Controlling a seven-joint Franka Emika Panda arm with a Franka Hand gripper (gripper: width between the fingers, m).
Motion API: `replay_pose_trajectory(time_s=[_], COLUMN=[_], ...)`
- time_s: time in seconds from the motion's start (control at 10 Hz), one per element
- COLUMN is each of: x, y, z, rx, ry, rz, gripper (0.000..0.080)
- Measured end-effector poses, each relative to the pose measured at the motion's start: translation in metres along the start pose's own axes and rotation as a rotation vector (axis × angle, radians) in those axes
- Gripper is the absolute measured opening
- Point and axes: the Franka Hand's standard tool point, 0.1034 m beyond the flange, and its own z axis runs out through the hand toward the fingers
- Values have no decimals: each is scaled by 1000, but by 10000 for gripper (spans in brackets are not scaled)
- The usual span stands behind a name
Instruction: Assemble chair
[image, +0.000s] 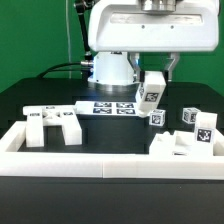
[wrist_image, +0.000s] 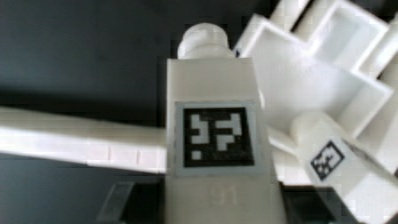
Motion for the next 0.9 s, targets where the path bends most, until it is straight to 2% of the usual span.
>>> replay_pose_trajectory(time_s=[0.2,0.3,0.4,0.5,0.7,0.8,0.9], x=[-2,0,-5,-3,7,11,9], y=[10,17,18,15,-2,-10,-7], z=[1,0,2,2,1,1,2], rx=[-38,-77,-82,-68,-39,-32,-34], ry=[101,194,202,190,187,188,185], rz=[-7,-26,-23,-9,-1,-2,1], gripper=[290,290,290,290,290,290,290])
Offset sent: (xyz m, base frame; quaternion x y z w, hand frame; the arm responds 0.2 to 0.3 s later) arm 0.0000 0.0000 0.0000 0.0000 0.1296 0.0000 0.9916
